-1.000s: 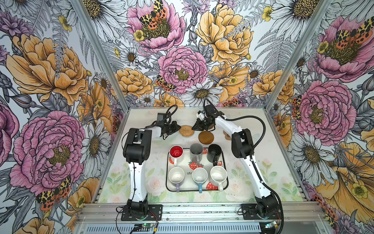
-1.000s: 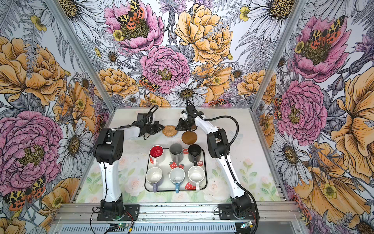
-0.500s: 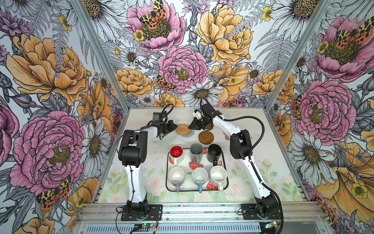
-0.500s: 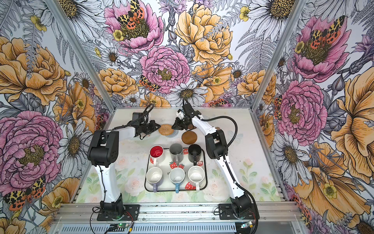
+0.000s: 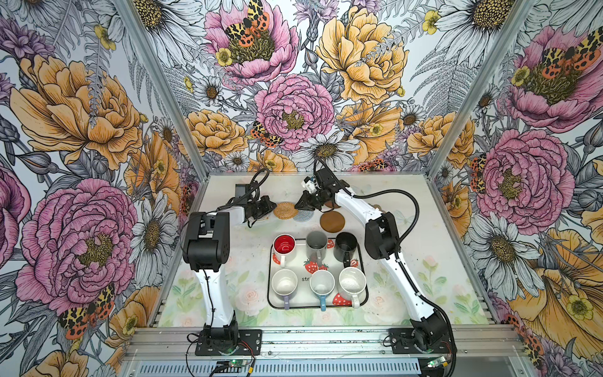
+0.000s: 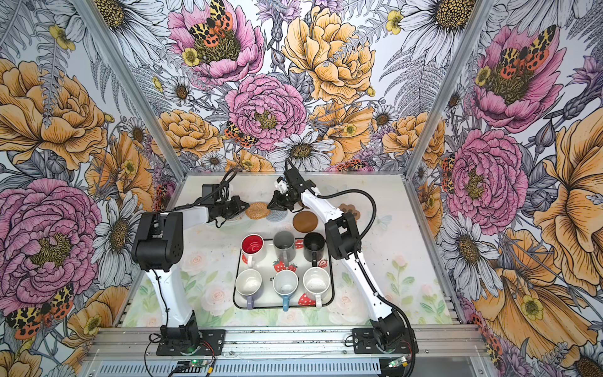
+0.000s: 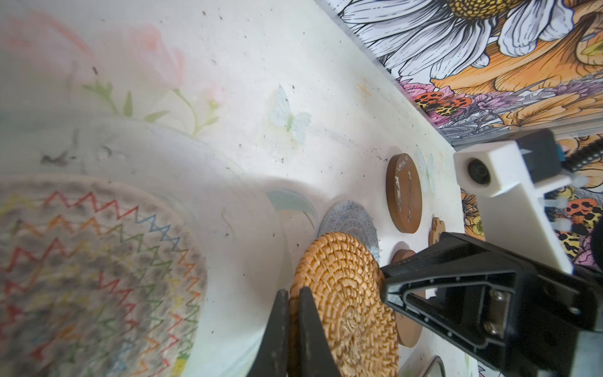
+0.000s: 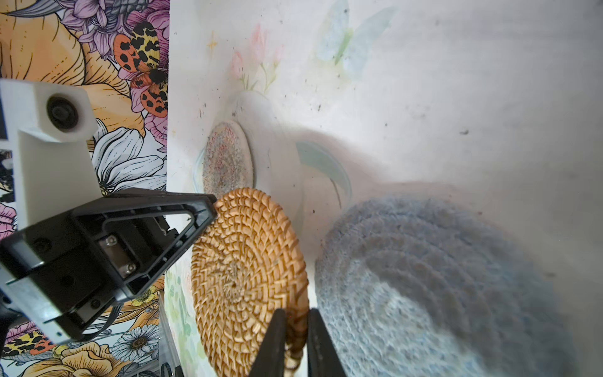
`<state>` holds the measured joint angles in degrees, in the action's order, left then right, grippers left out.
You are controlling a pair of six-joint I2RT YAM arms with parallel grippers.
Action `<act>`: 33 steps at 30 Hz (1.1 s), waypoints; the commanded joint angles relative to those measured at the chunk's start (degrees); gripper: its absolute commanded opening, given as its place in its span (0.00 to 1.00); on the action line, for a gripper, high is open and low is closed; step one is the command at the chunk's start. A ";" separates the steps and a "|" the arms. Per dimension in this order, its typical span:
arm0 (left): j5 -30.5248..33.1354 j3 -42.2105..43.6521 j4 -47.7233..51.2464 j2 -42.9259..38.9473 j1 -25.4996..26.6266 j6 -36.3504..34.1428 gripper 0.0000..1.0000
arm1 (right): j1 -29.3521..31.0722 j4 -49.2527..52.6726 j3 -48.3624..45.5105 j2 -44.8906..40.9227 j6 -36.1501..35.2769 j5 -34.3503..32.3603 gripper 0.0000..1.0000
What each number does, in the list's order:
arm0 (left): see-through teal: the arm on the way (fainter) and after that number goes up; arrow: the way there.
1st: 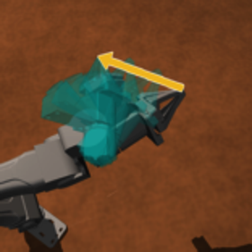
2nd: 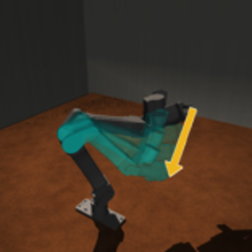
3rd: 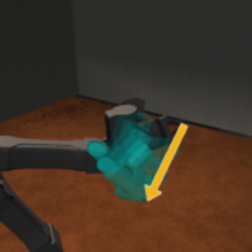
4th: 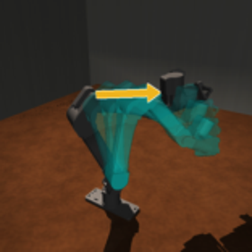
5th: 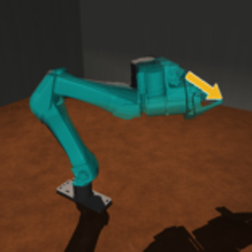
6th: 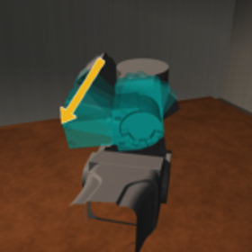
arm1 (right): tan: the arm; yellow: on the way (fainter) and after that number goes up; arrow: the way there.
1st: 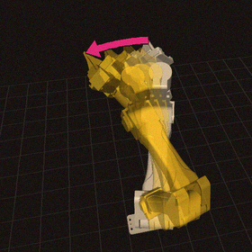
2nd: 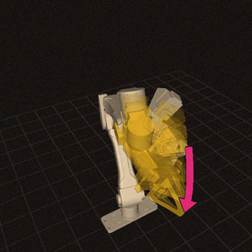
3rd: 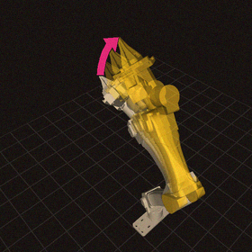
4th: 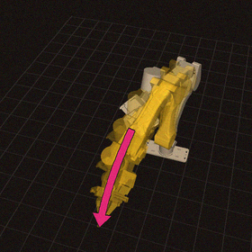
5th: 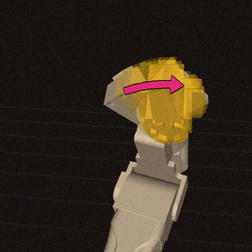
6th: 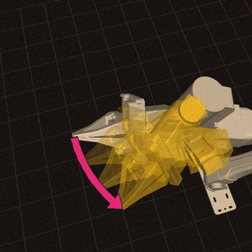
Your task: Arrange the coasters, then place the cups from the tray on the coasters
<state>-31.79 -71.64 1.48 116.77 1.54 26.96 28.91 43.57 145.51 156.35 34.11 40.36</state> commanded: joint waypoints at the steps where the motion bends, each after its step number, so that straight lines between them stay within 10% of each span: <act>1: 1.65 -0.01 -1.30 -0.02 -1.40 -1.46 0.00 | 2.02 -0.31 3.17 2.11 0.76 3.27 0.16; 33: 1.73 -5.19 -2.95 2.73 -2.52 -0.94 0.27 | 2.03 -1.82 5.22 2.95 2.69 3.78 0.32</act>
<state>-31.14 -76.62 -0.08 121.75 -0.40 26.63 30.83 42.76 149.12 160.13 36.86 42.59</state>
